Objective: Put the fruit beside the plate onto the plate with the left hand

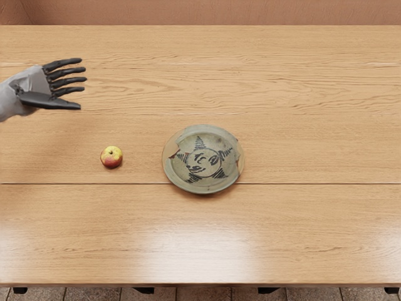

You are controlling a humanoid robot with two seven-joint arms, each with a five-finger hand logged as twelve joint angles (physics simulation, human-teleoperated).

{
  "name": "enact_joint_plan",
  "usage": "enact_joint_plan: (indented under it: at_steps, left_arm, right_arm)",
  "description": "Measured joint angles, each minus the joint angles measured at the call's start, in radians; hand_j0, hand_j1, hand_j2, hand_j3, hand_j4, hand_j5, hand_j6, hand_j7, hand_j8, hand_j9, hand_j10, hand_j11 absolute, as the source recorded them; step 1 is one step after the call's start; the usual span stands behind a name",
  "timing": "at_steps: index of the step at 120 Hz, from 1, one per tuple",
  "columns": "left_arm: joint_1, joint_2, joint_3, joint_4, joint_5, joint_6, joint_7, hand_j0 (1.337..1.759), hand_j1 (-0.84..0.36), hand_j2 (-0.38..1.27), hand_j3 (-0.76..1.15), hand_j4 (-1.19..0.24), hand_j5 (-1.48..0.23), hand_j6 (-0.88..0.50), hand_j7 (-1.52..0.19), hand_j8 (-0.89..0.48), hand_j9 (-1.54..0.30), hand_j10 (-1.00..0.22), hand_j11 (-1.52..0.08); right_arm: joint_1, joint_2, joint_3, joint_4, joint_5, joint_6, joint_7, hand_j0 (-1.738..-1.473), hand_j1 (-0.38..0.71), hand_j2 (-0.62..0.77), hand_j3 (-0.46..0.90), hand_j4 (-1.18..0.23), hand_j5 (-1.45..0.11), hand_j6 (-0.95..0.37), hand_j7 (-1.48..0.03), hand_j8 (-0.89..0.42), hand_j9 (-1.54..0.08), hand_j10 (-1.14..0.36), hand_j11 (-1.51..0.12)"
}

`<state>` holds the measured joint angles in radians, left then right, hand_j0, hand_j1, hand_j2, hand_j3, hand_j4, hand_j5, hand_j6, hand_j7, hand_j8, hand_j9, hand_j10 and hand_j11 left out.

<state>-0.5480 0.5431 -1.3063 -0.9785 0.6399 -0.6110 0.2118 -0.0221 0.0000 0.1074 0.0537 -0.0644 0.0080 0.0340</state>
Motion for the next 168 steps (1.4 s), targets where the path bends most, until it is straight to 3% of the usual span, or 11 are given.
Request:
enact_joint_plan:
  at_steps: [24,53,64,71,82,95,105,121,141,152,168]
  left_arm:
    - [-0.006,0.009,-0.016,0.006,-0.001,0.000,0.000,1.658,0.07,0.05,0.00,-0.24,-0.31,-0.24,-0.31,-0.24,-0.31,-0.24,-0.31]
    - [-0.020,0.117,0.026,0.106,-0.168,0.000,0.009,1.658,0.07,0.05,0.00,-0.24,-0.31,-0.24,-0.31,-0.23,-0.31,-0.23,-0.31]
    - [-0.029,0.167,0.067,0.095,-0.166,0.000,0.060,1.658,0.07,0.05,0.00,-0.24,-0.31,-0.23,-0.31,-0.23,-0.31,-0.23,-0.31]
    - [-0.013,0.211,0.081,0.030,-0.128,0.000,0.082,1.658,0.07,0.05,0.00,-0.24,-0.31,-0.23,-0.31,-0.23,-0.31,-0.23,-0.31]
    - [0.042,0.302,0.099,-0.159,-0.050,0.000,0.104,1.658,0.07,0.05,0.00,-0.24,-0.31,-0.24,-0.31,-0.24,-0.31,-0.23,-0.31]
    - [0.039,0.404,0.136,-0.343,0.004,0.000,0.154,1.658,0.07,0.05,0.00,-0.24,-0.31,-0.24,-0.31,-0.24,-0.31,-0.24,-0.31]
    - [0.021,0.411,0.200,-0.444,0.041,0.000,0.187,1.658,0.07,0.05,0.00,-0.24,-0.31,-0.24,-0.31,-0.24,-0.31,-0.24,-0.31]
    - [-0.174,0.411,0.405,-0.536,0.087,0.033,0.245,1.658,0.07,0.05,0.00,-0.24,-0.31,-0.24,-0.31,-0.24,-0.31,-0.24,-0.31]
    - [-0.453,0.395,0.748,-0.607,0.103,0.279,0.337,1.658,0.07,0.05,0.00,-0.24,-0.31,-0.24,-0.31,-0.24,-0.31,-0.24,-0.31]
    - [-0.510,0.354,0.896,-0.634,0.107,0.421,0.373,1.658,0.07,0.05,0.00,-0.24,-0.31,-0.24,-0.31,-0.24,-0.31,-0.24,-0.31]
    - [-0.568,0.266,1.053,-0.648,0.169,0.598,0.392,1.658,0.07,0.05,0.00,-0.24,-0.31,-0.24,-0.31,-0.24,-0.31,-0.24,-0.31]
  right_arm:
    - [-0.001,0.000,0.000,-0.002,0.000,-0.003,-0.001,-1.658,-0.30,-0.01,0.00,-0.04,-0.05,-0.04,-0.05,-0.04,-0.05,-0.04,-0.05]
    - [-0.004,0.000,0.004,-0.005,0.002,-0.004,-0.001,-1.658,-0.30,-0.01,0.00,-0.04,-0.05,-0.04,-0.05,-0.04,-0.05,-0.04,-0.05]
    - [-0.002,0.000,0.005,-0.004,0.004,-0.004,-0.001,-1.658,-0.30,-0.01,0.00,-0.04,-0.05,-0.04,-0.05,-0.04,-0.05,-0.04,-0.05]
    - [0.001,0.000,0.006,-0.003,0.004,-0.004,-0.001,-1.658,-0.30,-0.01,0.00,-0.04,-0.05,-0.04,-0.05,-0.04,-0.05,-0.04,-0.05]
    - [0.004,0.000,0.007,-0.002,0.004,-0.004,-0.001,-1.658,-0.30,-0.01,0.00,-0.04,-0.05,-0.04,-0.05,-0.04,-0.05,-0.04,-0.05]
    - [0.006,0.000,0.008,-0.001,0.005,-0.003,0.000,-1.658,-0.30,-0.01,0.00,-0.04,-0.05,-0.04,-0.05,-0.04,-0.05,-0.04,-0.05]
    - [0.007,0.000,0.008,0.000,0.005,-0.002,0.000,-1.658,-0.30,-0.01,0.00,-0.04,-0.05,-0.04,-0.05,-0.04,-0.05,-0.04,-0.05]
    - [0.009,0.000,0.008,0.002,0.005,0.002,0.001,-1.658,-0.30,-0.01,0.00,-0.04,-0.05,-0.04,-0.05,-0.04,-0.05,-0.04,-0.05]
    - [0.010,0.000,0.008,0.002,0.005,0.004,0.001,-1.658,-0.30,-0.01,0.00,-0.04,-0.05,-0.04,-0.05,-0.04,-0.05,-0.04,-0.05]
    - [0.010,0.000,0.008,0.001,0.005,0.004,0.001,-1.658,-0.30,-0.01,0.00,-0.04,-0.05,-0.04,-0.05,-0.04,-0.05,-0.04,-0.05]
    - [0.010,0.000,0.008,0.000,0.005,0.003,0.001,-1.658,-0.30,-0.01,0.00,-0.04,-0.05,-0.04,-0.05,-0.04,-0.05,-0.04,-0.05]
